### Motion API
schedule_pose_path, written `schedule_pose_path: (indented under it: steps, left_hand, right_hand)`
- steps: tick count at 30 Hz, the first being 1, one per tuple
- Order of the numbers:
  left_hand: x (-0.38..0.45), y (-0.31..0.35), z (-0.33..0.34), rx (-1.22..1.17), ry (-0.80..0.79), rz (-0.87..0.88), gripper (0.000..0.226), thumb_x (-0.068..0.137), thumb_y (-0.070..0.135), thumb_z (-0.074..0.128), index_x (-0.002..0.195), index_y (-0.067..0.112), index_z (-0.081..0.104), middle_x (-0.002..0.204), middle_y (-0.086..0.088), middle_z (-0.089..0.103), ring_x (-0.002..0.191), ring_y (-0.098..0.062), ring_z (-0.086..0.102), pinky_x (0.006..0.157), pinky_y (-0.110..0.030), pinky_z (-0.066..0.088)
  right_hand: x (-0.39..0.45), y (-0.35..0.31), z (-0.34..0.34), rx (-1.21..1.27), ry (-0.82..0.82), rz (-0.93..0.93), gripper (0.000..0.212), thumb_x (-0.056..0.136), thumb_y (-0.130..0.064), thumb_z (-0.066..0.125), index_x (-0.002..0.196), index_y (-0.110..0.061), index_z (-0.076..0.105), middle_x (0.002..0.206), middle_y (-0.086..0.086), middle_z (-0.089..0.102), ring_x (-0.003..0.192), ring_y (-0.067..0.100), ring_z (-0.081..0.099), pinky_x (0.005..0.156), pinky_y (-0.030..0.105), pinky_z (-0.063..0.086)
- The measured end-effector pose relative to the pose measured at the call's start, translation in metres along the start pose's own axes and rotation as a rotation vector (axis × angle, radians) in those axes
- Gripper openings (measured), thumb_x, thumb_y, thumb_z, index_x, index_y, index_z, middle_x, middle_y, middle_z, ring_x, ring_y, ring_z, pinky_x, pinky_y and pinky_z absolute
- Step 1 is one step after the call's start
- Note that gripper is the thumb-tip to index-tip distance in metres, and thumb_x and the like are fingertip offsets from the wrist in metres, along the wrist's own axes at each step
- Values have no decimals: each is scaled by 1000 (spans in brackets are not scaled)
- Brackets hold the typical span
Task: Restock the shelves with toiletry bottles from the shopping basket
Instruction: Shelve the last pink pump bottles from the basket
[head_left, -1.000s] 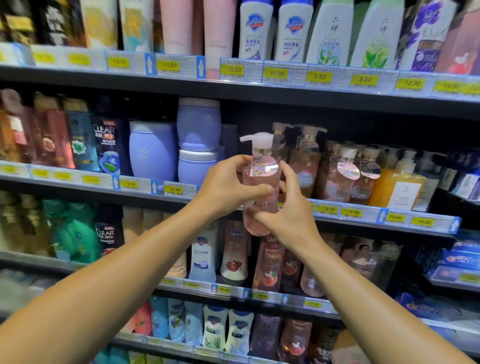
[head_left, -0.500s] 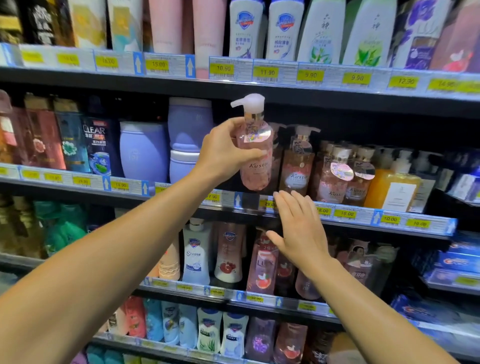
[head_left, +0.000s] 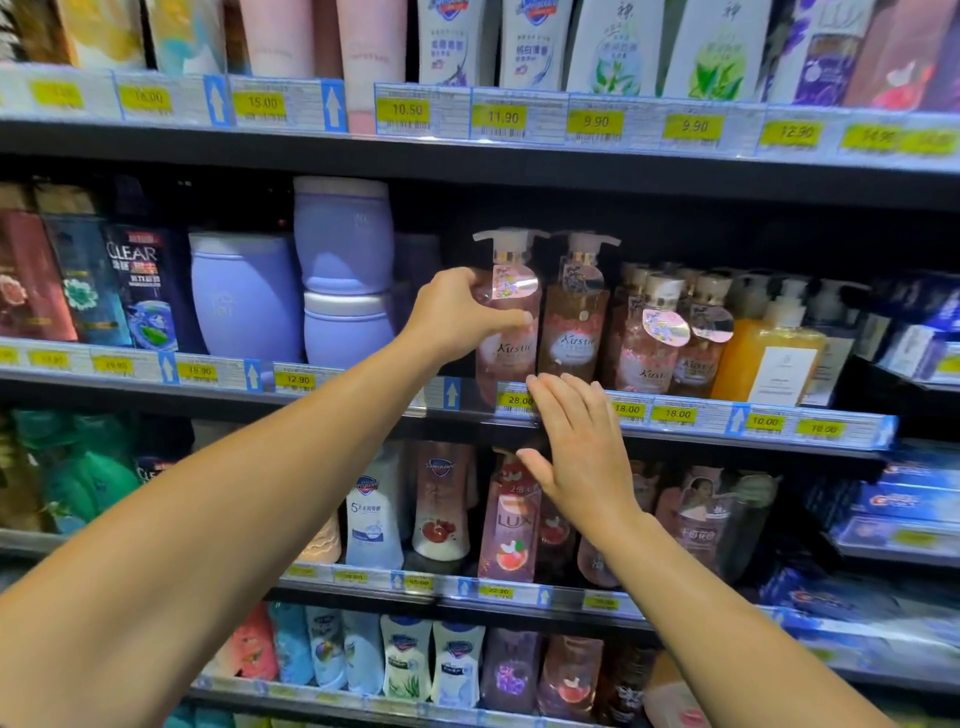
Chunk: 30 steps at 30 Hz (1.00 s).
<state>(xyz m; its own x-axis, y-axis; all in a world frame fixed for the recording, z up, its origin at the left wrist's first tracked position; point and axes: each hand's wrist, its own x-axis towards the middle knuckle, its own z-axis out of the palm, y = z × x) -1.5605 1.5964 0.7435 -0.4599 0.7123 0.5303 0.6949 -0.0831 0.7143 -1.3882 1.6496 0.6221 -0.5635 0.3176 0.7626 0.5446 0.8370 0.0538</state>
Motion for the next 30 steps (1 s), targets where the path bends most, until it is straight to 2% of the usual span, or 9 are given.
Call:
schedule_pose_path:
  steps: [10,14,19,25,30]
  left_hand:
    - [0,-5,7,32,-65,12,51,75,43,79,116,19,61,106,5,68,89,-5,62,64,-16,43]
    - [-1,-5,6,44,-64,20,50,74,46,79,113,20,61,104,7,67,91,-8,62,70,-21,47]
    - [0,-5,1,-3,-134,16,53,75,41,79,120,21,60,109,7,68,97,-9,63,83,-28,52]
    - [-2,-5,1,-25,-138,21,51,77,38,79,120,19,60,110,6,68,98,-9,64,82,-25,52]
    - [-4,-3,1,-17,-120,9,51,78,39,78,121,18,59,111,5,67,97,-9,63,70,-17,46]
  right_hand:
    - [-2,-1,2,9,25,21,81,76,-30,80,145,-11,42,144,4,46,136,23,32,118,44,16]
    - [-2,-2,1,9,15,25,81,76,-29,80,145,-11,42,144,4,46,136,24,33,117,43,15]
    - [-2,-5,-1,12,-10,43,79,79,-29,78,147,-12,40,147,4,44,138,26,33,118,42,12]
    - [-2,-8,-4,14,-48,61,78,82,-30,75,149,-14,37,149,2,40,141,24,29,120,41,8]
    - [-1,-9,-5,9,-76,69,78,84,-30,73,150,-15,34,151,1,38,142,22,27,120,40,5]
